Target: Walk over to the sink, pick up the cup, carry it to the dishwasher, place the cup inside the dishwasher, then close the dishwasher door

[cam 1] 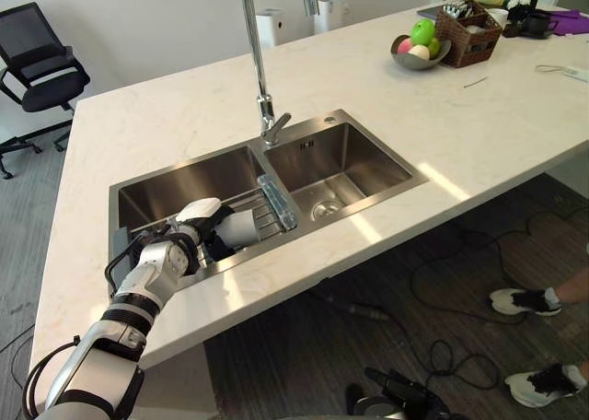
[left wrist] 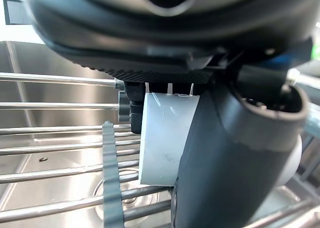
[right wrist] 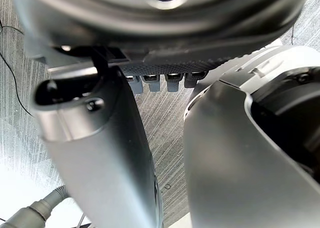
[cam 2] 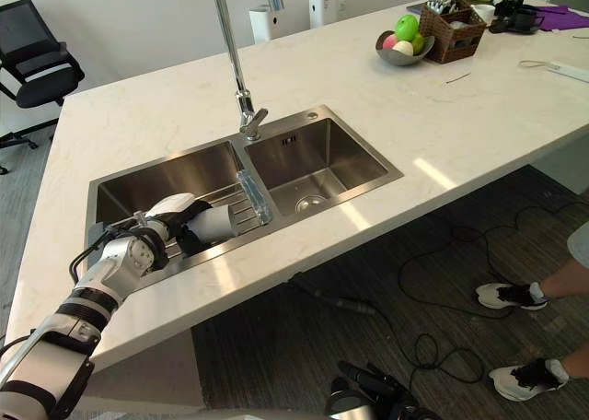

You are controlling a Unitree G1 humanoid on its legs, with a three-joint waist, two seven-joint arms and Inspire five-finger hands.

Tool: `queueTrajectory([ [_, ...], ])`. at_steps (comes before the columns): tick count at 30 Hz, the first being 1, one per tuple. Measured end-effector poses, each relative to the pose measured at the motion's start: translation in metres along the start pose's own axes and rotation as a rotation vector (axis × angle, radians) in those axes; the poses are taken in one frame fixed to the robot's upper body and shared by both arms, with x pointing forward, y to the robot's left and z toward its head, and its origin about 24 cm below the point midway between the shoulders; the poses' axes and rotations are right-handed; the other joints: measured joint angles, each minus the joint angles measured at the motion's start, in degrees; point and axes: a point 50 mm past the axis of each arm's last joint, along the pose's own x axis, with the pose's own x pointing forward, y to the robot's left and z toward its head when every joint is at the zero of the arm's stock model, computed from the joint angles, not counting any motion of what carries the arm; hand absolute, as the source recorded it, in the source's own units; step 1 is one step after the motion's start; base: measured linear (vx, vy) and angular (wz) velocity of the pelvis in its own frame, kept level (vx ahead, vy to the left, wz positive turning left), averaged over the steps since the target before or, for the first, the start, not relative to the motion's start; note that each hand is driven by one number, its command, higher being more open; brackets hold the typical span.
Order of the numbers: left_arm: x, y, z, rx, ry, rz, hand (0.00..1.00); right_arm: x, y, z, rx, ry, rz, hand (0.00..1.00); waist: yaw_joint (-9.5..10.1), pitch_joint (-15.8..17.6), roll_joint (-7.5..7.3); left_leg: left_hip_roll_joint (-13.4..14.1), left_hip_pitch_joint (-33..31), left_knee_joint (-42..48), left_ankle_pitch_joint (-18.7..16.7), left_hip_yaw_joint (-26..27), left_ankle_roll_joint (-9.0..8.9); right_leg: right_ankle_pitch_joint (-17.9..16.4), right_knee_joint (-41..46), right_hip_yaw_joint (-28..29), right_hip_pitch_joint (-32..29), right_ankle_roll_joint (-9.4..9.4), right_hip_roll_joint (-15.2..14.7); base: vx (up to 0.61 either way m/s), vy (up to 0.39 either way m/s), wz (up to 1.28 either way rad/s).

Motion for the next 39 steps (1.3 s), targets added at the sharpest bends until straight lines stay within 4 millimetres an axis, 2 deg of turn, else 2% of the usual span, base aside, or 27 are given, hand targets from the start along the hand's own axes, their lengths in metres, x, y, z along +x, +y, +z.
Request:
queueTrajectory([
  [14,-0.011,0.008,0.011,-0.17,-0.104,0.218,0.0,0.002,0.003,-0.009,0.007,0.02,-0.007,1.0,2.27,-0.33,-2.17,-0.21,-0.93,0.48,0.03,-1.38,0.1,0.01,0.02,-1.25,0.02,0.0,-0.15,-0.02,-0.007,0.05],
  [21,-0.024,0.035,0.017,-0.468,-0.171,0.426,0.0,0.002,0.003,-0.013,0.005,0.03,-0.02,1.0,3.94,-0.68,-2.82,-0.36,-1.31,0.56,0.13,-2.2,0.33,0.01,0.02,-2.06,0.09,0.0,-0.56,-0.03,-0.003,0.06],
  [26,-0.041,0.053,0.019,-0.671,-0.225,0.58,0.0,0.002,0.003,-0.017,0.002,0.042,-0.038,1.0,5.39,-0.99,-3.35,-0.53,-1.55,0.57,0.26,-3.4,0.52,0.0,0.01,-3.23,0.42,0.01,-0.95,-0.02,-0.001,0.12],
  [29,-0.051,0.059,0.016,-0.787,-0.24,0.658,0.0,0.002,0.002,-0.018,0.005,0.047,-0.046,1.0,5.89,-1.15,-3.63,-0.77,-1.72,0.58,0.42,-4.69,0.78,-0.03,0.01,-4.48,0.94,0.06,-1.15,-0.03,-0.001,0.2],
  [32,-0.064,0.062,0.006,-0.924,-0.241,0.725,0.0,0.001,0.001,-0.019,0.01,0.053,-0.061,1.0,7.23,-1.32,-3.88,-1.04,-1.85,0.58,0.58,-5.21,1.05,-0.05,0.0,-4.94,1.08,0.09,-1.49,-0.04,0.007,0.1],
  [35,-0.078,0.055,-0.008,-1.046,-0.191,0.812,0.0,0.001,0.001,-0.021,0.019,0.063,-0.083,1.0,7.99,-1.42,-4.04,-1.43,-2.0,0.54,0.82,-6.22,1.41,-0.16,0.0,-5.91,1.47,0.24,-1.97,-0.03,0.007,0.18],
  [39,-0.1,0.041,-0.018,-1.195,-0.113,0.964,0.0,0.0,0.001,-0.031,0.059,0.079,-0.111,1.0,10.55,-2.21,-5.08,-1.44,-3.21,1.15,0.99,-7.77,1.7,-0.16,0.01,-6.89,1.45,0.24,-2.79,-0.03,0.01,0.2],
])
